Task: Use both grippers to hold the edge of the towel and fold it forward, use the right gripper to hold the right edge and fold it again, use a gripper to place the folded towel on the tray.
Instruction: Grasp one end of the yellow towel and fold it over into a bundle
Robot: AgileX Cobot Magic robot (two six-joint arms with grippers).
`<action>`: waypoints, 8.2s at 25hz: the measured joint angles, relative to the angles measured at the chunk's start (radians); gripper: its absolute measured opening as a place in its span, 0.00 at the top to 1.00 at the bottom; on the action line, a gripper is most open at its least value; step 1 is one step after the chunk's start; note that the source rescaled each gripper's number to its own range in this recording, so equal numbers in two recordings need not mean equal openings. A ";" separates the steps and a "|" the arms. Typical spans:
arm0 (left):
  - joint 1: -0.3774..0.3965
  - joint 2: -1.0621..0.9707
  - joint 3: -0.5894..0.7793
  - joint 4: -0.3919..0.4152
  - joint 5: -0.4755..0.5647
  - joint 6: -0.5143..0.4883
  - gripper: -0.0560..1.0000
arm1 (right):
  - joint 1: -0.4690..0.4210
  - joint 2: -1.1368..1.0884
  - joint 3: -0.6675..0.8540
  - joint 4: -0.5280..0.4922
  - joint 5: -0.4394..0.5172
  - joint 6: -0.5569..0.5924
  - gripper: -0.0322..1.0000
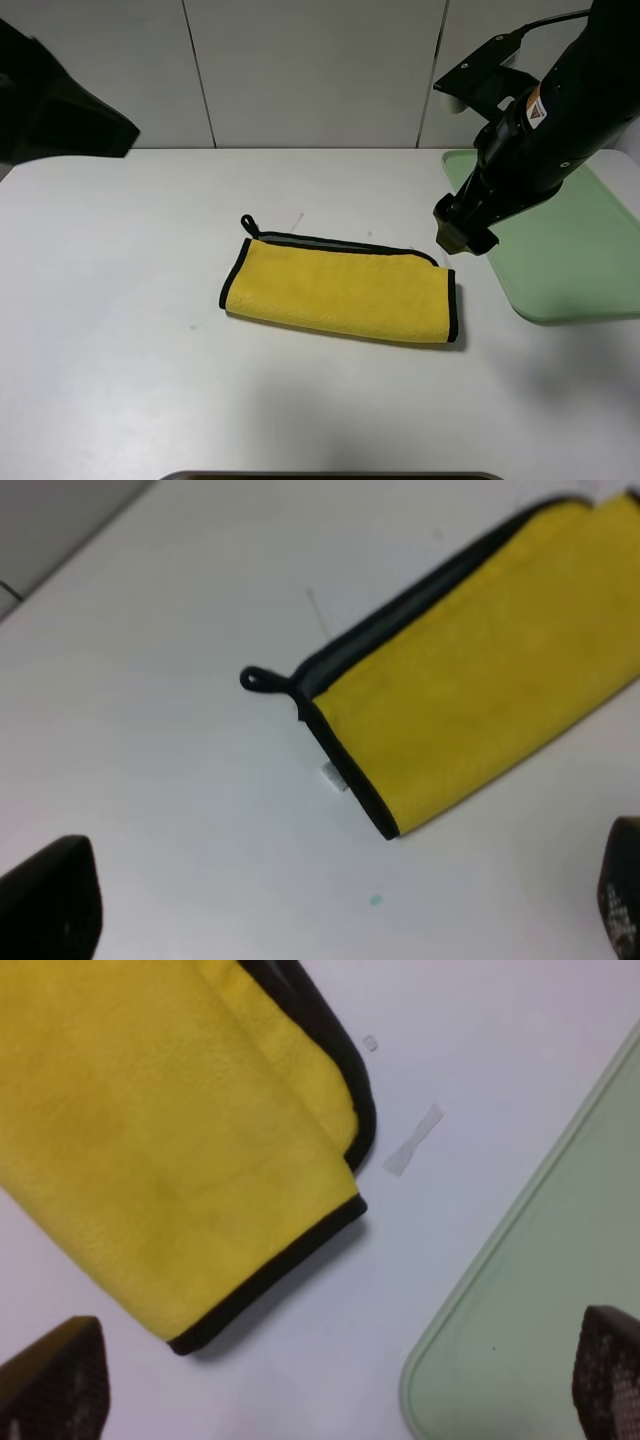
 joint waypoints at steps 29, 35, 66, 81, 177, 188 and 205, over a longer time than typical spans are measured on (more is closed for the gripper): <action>0.000 -0.924 0.461 0.079 0.205 -0.349 0.00 | 0.000 0.000 0.000 0.060 -0.013 0.002 0.00; 0.000 -0.973 0.528 0.081 0.216 -0.350 0.00 | 0.000 0.000 0.000 0.066 -0.018 0.002 0.00; 0.431 -0.973 0.547 0.047 0.239 -0.368 0.00 | 0.000 0.000 0.000 0.160 -0.042 0.312 0.00; 0.579 -0.973 0.547 0.048 0.239 -0.369 0.00 | 0.000 0.139 0.000 0.145 -0.126 0.544 0.00; 0.579 -0.973 0.547 0.051 0.239 -0.369 0.00 | -0.099 0.497 -0.224 0.200 -0.008 0.300 0.88; 0.579 -0.973 0.547 0.051 0.239 -0.369 0.00 | -0.099 0.497 -0.467 0.033 0.066 0.204 0.88; 0.579 -0.973 0.547 0.051 0.239 -0.369 0.00 | -0.099 0.530 -0.500 -0.184 0.086 0.121 0.88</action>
